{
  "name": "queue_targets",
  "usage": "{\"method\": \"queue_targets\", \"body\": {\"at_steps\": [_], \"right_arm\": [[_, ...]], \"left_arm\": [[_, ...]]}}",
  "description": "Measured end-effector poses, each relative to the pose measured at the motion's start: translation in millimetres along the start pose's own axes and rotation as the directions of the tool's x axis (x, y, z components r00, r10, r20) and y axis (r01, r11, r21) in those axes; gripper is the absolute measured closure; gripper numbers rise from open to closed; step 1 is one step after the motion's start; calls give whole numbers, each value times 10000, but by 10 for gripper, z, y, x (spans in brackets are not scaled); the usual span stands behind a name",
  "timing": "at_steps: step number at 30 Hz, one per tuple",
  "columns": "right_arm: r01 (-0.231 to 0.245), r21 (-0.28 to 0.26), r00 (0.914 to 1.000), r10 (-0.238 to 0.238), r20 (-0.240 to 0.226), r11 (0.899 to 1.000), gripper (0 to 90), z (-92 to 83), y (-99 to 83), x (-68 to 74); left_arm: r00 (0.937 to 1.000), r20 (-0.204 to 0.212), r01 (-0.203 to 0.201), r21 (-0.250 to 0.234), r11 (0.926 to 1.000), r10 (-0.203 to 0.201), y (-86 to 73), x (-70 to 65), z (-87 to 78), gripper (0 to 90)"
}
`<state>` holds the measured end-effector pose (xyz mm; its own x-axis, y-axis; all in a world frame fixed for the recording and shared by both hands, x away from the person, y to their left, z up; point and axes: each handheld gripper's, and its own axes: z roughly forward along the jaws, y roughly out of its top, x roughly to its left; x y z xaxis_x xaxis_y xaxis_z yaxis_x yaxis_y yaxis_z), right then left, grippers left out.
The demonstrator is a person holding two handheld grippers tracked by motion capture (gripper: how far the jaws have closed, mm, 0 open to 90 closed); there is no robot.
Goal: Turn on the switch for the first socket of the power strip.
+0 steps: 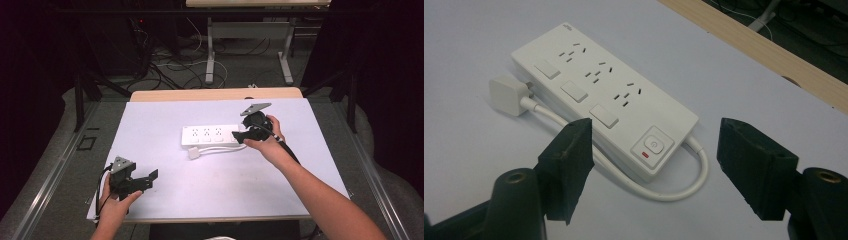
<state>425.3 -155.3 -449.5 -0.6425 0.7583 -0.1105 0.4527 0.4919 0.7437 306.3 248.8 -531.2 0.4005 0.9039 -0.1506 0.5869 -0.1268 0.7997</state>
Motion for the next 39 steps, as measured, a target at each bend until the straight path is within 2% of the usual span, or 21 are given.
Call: {"method": "queue_targets", "body": {"at_steps": [10, 19, 28, 31, 36, 39], "right_arm": [[55, 38, 10000, -54, -48, 10000, 354, 105, 43, 67], [146, 197, 9995, -141, -292, 9997, 394, 213, 56, 133], [240, 283, 9995, -234, -223, 9993, 411, 313, 53, 160], [72, 265, 9996, -65, -264, 9996, 417, 345, 56, 180], [149, 379, 9997, -141, -208, 9992, 418, 411, 57, 198], [-22, 348, 9997, 30, -227, 9994, 421, 448, 58, 207]], "left_arm": [[10000, -13, 48, 3, 10000, -48, -1, 2, -3, 93], [10000, -7, 43, 24, 10000, -43, -1, 4, -9, 94], [10000, -8, 36, 29, 10000, -36, -1, 4, -7, 96], [10000, -5, 21, 39, 10000, -21, 0, 4, -7, 97], [10000, -3, 29, 42, 10000, -29, -1, 6, -6, 99], [10000, 1, 20, 44, 10000, -20, -2, 8, -6, 99]]}}
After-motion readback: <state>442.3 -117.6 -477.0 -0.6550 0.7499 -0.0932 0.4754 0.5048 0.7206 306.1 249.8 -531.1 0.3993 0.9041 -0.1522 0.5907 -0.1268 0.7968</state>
